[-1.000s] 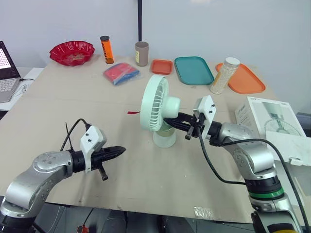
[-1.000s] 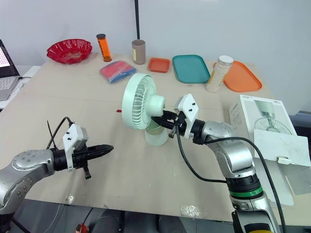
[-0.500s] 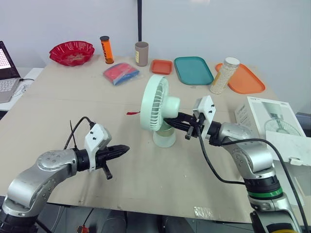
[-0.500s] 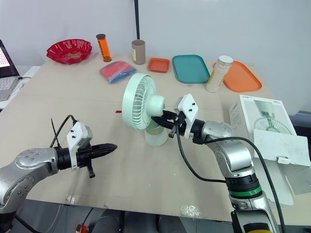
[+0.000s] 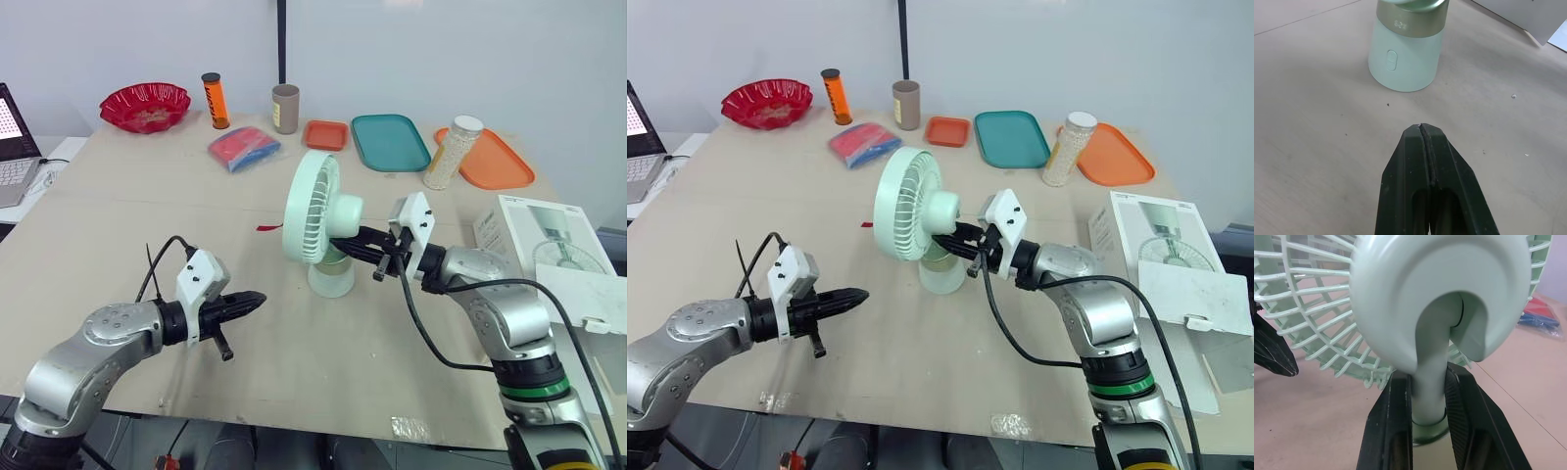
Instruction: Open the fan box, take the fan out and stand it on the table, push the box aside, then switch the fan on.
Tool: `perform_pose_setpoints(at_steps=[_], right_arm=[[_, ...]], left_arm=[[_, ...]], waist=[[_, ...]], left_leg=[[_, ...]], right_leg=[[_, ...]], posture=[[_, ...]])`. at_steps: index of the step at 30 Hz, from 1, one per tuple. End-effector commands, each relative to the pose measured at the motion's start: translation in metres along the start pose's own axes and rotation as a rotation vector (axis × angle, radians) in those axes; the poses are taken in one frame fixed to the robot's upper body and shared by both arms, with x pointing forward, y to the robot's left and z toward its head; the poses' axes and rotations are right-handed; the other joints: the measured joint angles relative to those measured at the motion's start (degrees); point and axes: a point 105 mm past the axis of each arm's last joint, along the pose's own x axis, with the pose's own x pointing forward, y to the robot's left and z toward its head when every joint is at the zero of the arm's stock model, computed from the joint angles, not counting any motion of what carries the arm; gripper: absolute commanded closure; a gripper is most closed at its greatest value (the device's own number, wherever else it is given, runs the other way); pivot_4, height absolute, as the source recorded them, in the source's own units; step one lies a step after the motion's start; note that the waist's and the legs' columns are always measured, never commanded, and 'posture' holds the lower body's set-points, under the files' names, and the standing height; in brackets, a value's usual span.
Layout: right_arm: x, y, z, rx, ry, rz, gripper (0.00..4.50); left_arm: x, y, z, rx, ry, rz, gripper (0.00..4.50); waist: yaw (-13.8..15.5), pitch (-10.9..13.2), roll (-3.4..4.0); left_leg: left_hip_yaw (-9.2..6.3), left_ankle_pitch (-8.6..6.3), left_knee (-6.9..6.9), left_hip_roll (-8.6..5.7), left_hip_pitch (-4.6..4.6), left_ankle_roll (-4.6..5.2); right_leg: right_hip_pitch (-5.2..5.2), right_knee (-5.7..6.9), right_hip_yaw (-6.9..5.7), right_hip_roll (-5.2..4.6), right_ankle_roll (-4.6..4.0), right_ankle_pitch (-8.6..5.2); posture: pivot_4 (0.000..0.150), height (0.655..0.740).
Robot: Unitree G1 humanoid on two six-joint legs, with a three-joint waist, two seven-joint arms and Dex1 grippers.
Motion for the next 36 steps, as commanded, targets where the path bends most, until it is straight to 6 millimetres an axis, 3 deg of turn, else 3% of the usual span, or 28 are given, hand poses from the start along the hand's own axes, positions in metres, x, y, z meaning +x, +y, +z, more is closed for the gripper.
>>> perform_pose_setpoints(at_steps=[1,3,9,12,25,36], right_arm=[[-0.002,-0.004,0.008,-0.031,-0.015,-0.01,4.14],[-0.002,-0.004,0.008,-0.03,-0.014,-0.009,4.14],[-0.002,-0.005,0.008,-0.039,-0.009,-0.01,1.37],[-0.002,-0.005,0.008,-0.044,-0.007,-0.012,0.32],[-0.003,0.0,0.007,-0.045,-0.005,-0.001,0.32],[-0.025,0.0,-0.003,-0.044,0.061,-0.04,0.32]], left_arm=[[0.0,-0.003,0.0,0.018,-0.029,-0.005,4.44],[-0.001,-0.003,-0.005,0.015,-0.028,-0.004,4.44],[-0.002,0.001,-0.014,0.012,-0.036,0.004,4.5],[-0.002,0.002,-0.015,0.013,-0.04,0.004,4.5],[-0.006,0.001,-0.023,0.014,-0.042,-0.002,4.5],[-0.007,0.006,-0.025,0.023,-0.043,-0.002,4.5]], waist=[[0.0,0.0,0.0],[0.0,0.0,0.0],[0.0,0.0,0.0],[0.0,0.0,0.0],[0.0,0.0,0.0],[0.0,0.0,0.0]], left_leg=[[0.0,0.0,0.0,0.0,0.0,0.0],[0.02,0.0,0.0,0.0,0.01,0.0],[0.01,0.0,0.0,0.0,0.0,0.0],[0.01,0.0,0.0,0.0,0.0,0.0],[0.01,0.0,0.0,0.0,0.0,0.0],[0.01,0.0,0.0,0.0,0.0,0.0]], right_leg=[[0.0,0.0,0.0,0.0,0.0,0.0],[0.0,0.0,0.03,0.0,0.0,0.0],[0.0,0.0,0.01,0.0,-0.01,0.01],[0.0,0.0,0.0,0.0,-0.01,0.01],[0.0,0.0,0.01,0.0,-0.01,0.01],[0.0,0.0,0.01,0.0,-0.01,0.01]], posture=[[0.15,0.74],[0.15,0.74],[0.15,0.74],[0.15,0.74],[0.15,0.74],[0.15,0.74]])
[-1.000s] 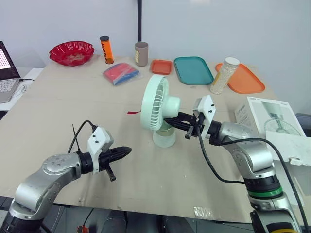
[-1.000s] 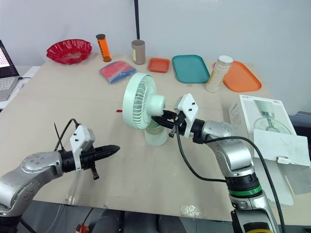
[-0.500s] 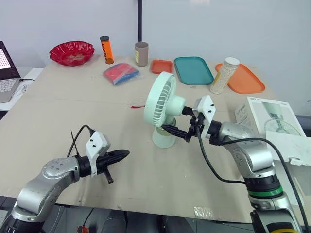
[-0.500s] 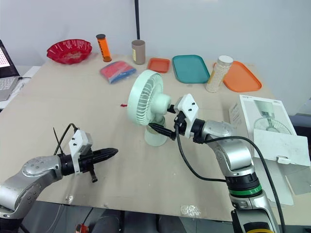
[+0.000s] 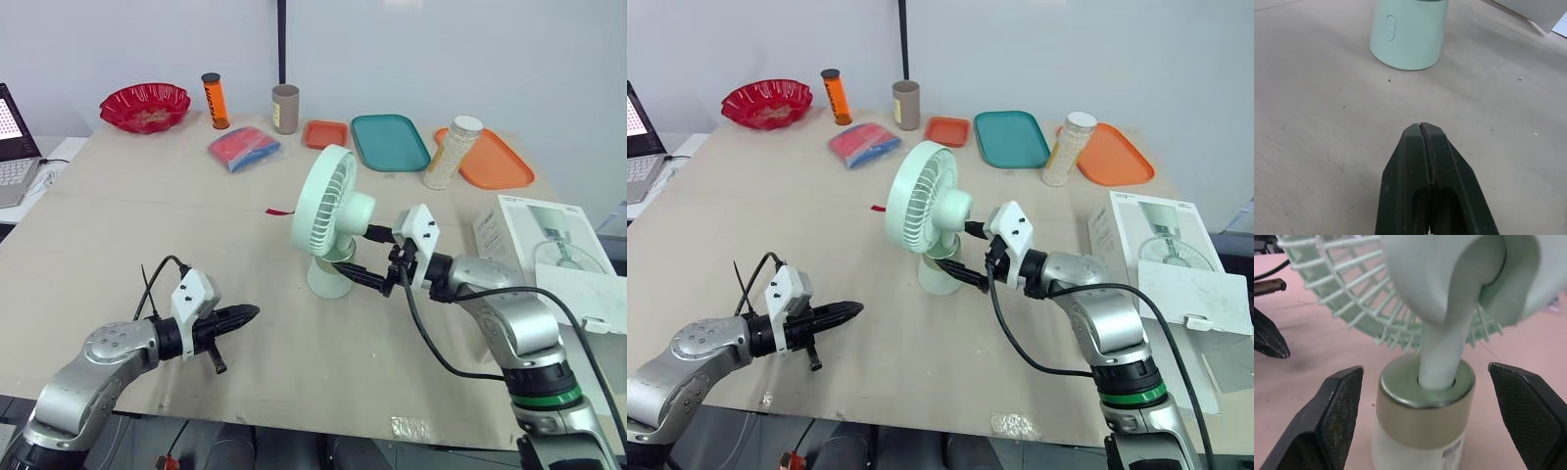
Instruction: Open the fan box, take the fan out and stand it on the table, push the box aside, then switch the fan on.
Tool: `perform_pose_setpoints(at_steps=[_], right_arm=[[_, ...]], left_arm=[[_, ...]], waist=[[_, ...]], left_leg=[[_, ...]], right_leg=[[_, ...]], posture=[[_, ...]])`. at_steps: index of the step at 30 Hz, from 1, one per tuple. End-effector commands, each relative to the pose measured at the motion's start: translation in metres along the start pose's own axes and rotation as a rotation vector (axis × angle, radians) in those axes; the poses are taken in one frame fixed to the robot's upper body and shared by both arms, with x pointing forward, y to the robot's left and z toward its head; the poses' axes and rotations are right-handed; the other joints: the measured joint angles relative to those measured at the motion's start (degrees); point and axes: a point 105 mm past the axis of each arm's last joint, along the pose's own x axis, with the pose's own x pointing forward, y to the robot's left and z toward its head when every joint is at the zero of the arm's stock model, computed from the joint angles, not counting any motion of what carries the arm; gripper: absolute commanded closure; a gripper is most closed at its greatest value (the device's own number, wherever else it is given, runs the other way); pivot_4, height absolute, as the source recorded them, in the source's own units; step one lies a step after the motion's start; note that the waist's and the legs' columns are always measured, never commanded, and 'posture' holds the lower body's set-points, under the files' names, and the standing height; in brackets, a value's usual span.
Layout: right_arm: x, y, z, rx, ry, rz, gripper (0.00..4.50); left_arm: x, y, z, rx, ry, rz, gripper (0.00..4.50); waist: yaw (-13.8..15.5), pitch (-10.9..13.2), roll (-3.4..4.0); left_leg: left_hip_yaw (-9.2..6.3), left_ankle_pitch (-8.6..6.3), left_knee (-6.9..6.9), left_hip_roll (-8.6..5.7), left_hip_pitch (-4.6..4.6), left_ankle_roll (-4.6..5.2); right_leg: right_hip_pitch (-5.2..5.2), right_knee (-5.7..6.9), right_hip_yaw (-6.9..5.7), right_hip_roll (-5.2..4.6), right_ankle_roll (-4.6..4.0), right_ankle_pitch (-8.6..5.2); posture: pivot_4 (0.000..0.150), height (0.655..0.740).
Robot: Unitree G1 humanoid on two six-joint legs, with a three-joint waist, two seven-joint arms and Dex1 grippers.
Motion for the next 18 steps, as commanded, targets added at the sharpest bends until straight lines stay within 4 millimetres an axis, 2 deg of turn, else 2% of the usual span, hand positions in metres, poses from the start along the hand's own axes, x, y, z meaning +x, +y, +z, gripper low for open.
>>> perform_pose_setpoints(at_steps=[1,4,8,9,13,16,17,18], right_arm=[[-0.012,0.0,0.014,-0.04,-0.027,-0.023,0.32],[-0.021,0.0,0.013,-0.033,-0.009,-0.048,0.32],[-0.039,0.003,0.017,-0.021,0.003,-0.084,0.15],[-0.044,0.004,0.019,-0.018,0.006,-0.099,0.0],[-0.066,0.023,0.03,-0.004,0.018,-0.127,0.0],[-0.081,0.041,0.033,0.015,0.035,-0.173,0.0],[-0.083,0.042,0.034,0.023,0.037,-0.191,0.0],[-0.085,0.044,0.034,0.037,0.032,-0.209,0.0]], left_arm=[[-0.002,0.001,0.007,0.038,-0.025,-0.006,4.5],[-0.001,-0.003,0.013,0.059,-0.038,-0.021,4.5],[-0.01,0.001,0.024,0.087,-0.042,-0.005,4.5],[-0.012,0.003,0.027,0.101,-0.041,-0.001,3.95],[-0.025,0.01,0.043,0.135,-0.039,-0.013,2.54],[-0.039,0.023,0.034,0.149,0.019,0.007,1.63],[-0.042,0.025,0.031,0.165,0.035,0.007,1.12],[-0.042,0.026,0.031,0.16,0.032,0.009,0.79]], waist=[[0.0,0.0,0.0],[0.0,0.0,0.0],[0.0,0.0,0.0],[0.0,0.0,0.0],[0.1,0.0,0.0],[0.1,0.0,0.0],[0.0,0.0,0.01],[-0.1,0.0,0.02]], left_leg=[[0.0,0.0,0.0,0.0,0.0,0.0],[0.0,0.0,0.01,-0.01,-0.01,0.0],[-0.01,0.0,0.0,0.0,-0.02,0.0],[0.0,0.0,0.0,-0.01,-0.02,0.01],[-0.03,0.0,0.0,0.0,-0.02,0.0],[-0.02,-0.01,-0.01,0.0,-0.02,0.01],[-0.01,-0.01,-0.01,-0.01,-0.02,0.01],[0.01,-0.01,-0.02,-0.01,0.0,0.01]], right_leg=[[0.0,0.0,0.0,0.0,0.0,0.0],[0.0,0.0,0.01,-0.01,0.0,0.0],[0.0,0.0,-0.01,-0.01,0.01,-0.01],[0.0,-0.01,0.01,-0.01,0.02,-0.01],[0.01,0.0,-0.02,0.0,0.02,-0.01],[0.02,-0.03,-0.02,-0.01,0.06,-0.05],[0.02,-0.03,0.0,-0.01,0.06,-0.05],[0.02,-0.03,0.02,-0.01,0.05,-0.05]], posture=[[0.15,0.74],[0.15,0.74],[0.15,0.74],[0.15,0.74],[0.15,0.74],[0.15,0.74],[0.15,0.74],[0.15,0.74]])
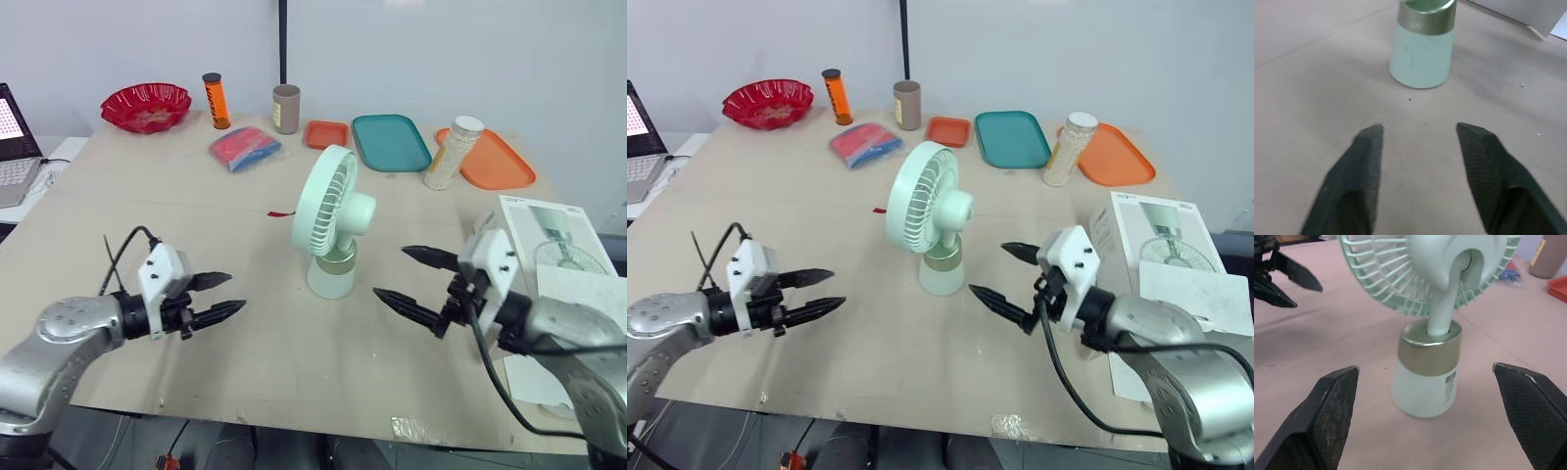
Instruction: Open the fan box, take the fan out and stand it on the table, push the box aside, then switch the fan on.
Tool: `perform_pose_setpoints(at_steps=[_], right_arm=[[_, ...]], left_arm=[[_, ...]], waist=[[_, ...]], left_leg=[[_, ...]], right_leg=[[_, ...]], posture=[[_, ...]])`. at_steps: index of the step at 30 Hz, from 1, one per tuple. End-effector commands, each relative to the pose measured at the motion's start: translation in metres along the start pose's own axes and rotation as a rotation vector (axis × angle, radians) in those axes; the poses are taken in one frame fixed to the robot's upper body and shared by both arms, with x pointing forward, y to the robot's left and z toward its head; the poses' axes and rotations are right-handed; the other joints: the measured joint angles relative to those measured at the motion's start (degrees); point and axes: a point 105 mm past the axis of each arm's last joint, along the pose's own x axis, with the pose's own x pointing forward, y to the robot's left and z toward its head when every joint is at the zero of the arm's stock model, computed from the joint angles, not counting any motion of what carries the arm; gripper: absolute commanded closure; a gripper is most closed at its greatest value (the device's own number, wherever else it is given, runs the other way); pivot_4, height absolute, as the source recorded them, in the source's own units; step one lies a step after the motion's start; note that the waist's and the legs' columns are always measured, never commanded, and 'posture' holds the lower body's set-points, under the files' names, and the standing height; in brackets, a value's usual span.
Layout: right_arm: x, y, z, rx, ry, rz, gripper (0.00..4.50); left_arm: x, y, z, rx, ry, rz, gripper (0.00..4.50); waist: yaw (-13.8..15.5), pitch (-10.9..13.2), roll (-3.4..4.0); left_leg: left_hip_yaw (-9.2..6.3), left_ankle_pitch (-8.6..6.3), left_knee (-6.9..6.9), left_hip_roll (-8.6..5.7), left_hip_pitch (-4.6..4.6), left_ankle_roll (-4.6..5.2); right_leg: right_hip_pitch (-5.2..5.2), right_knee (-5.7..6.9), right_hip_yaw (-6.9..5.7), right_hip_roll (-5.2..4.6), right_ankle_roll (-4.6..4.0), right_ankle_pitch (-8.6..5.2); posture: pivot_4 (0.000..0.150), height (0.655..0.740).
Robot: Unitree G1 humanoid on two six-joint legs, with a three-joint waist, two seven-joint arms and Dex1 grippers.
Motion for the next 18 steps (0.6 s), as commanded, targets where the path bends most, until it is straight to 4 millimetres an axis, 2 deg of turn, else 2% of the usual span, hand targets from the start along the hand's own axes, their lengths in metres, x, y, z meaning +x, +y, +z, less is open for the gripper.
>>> perform_pose_setpoints(at_steps=[1,3,7,9,12,18], right_arm=[[-0.016,0.013,0.015,-0.007,-0.029,-0.077,0.0],[-0.021,0.022,0.01,0.001,-0.005,-0.097,0.0],[-0.031,0.029,-0.003,0.041,0.036,-0.177,0.0],[-0.037,0.036,-0.016,0.054,0.083,-0.206,0.0],[-0.046,0.047,-0.035,0.051,0.151,-0.222,0.0],[-0.053,0.05,-0.044,0.06,0.155,-0.302,0.0]], left_arm=[[-0.01,0.008,-0.002,0.036,0.019,0.003,0.5],[-0.007,0.008,0.0,0.033,0.007,0.002,0.02],[-0.004,0.001,-0.005,0.049,0.018,-0.014,0.02],[-0.006,-0.003,-0.017,0.06,0.05,-0.025,0.02],[-0.008,-0.004,-0.023,0.079,0.055,-0.022,0.02],[-0.013,-0.007,-0.029,0.07,0.031,0.005,0.02]], waist=[[-0.1,0.0,0.01],[0.0,0.0,-0.01],[0.1,0.0,-0.05],[0.1,-0.1,-0.06],[0.1,-0.1,-0.05],[0.0,-0.1,-0.03]], left_leg=[[0.03,0.0,-0.02,0.02,0.03,0.0],[0.02,0.01,-0.01,0.03,0.03,0.0],[0.02,0.0,-0.01,0.01,0.0,0.0],[0.02,0.0,-0.01,0.01,-0.01,0.0],[0.03,0.0,-0.04,0.02,0.01,0.0],[0.07,0.01,-0.02,0.11,0.13,0.0]], right_leg=[[0.0,0.0,0.03,0.02,0.01,-0.01],[0.01,0.01,0.01,0.02,0.08,-0.05],[0.02,-0.04,0.02,0.0,0.13,-0.08],[0.02,-0.04,0.02,0.0,0.12,-0.07],[0.0,-0.04,0.03,0.01,0.08,-0.09],[0.08,-0.04,0.06,0.05,0.3,-0.25]], posture=[[0.15,0.74],[0.15,0.74],[0.15,0.74],[0.15,0.74],[0.15,0.74],[0.15,0.74]])
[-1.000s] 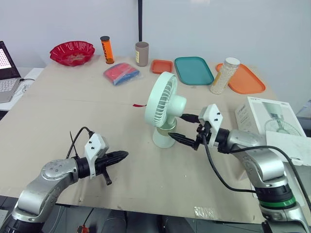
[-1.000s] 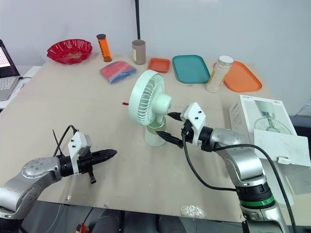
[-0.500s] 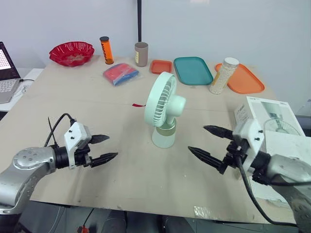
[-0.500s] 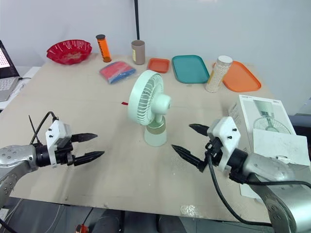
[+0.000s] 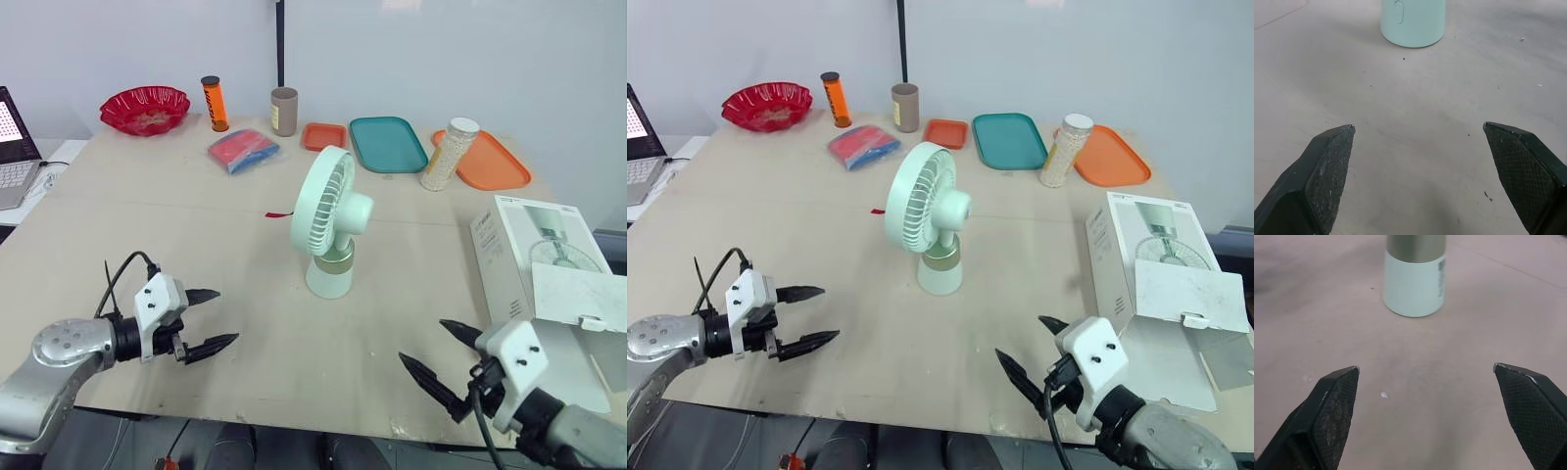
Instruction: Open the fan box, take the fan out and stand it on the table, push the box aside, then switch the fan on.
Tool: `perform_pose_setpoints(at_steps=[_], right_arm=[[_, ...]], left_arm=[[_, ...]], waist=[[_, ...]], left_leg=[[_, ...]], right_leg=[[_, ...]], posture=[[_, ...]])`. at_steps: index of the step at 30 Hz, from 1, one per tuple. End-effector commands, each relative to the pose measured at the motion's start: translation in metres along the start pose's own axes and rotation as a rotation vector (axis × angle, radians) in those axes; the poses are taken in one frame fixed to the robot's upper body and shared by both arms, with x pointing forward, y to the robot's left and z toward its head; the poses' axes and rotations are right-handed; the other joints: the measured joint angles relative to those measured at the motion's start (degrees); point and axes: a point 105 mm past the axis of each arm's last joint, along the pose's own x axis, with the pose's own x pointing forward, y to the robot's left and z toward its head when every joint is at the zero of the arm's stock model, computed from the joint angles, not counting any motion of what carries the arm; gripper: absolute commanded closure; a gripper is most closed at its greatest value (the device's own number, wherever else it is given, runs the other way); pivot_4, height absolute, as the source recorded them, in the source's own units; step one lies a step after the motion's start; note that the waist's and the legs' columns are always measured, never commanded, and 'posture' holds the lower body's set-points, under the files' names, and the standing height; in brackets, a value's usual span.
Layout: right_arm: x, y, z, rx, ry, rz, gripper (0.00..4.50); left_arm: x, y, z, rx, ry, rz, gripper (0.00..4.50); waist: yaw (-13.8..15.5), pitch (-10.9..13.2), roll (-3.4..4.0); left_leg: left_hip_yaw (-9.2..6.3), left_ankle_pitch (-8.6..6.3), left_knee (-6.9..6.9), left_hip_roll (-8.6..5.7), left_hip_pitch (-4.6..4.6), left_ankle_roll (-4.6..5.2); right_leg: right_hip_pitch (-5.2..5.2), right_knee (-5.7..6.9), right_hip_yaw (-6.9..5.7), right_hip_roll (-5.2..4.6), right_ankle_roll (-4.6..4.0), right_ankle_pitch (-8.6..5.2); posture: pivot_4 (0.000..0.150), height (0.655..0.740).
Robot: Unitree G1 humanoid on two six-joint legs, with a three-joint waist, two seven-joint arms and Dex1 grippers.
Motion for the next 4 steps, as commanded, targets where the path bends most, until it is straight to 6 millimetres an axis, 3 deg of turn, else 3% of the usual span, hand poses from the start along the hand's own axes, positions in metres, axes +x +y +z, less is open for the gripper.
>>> perform_pose_setpoints(at_steps=[1,4], right_arm=[[-0.0032,0.0062,0.0094,-0.053,-0.057,-0.032,0.0],[-0.0033,0.0066,0.0087,-0.059,-0.058,-0.038,0.0]], left_arm=[[-0.0059,0.0016,0.004,0.028,-0.044,0.038,0.02],[-0.0075,0.0052,0.0036,0.022,-0.054,0.069,0.02]], waist=[[0.0,0.0,0.0],[0.1,0.0,0.01]], left_leg=[[0.04,0.0,-0.01,0.0,0.01,0.0],[0.03,0.0,0.0,0.01,0.01,0.0]], right_leg=[[0.0,0.0,0.03,0.0,0.0,-0.01],[0.0,0.0,0.02,0.0,0.0,-0.01]], posture=[[0.15,0.74],[0.15,0.74]])
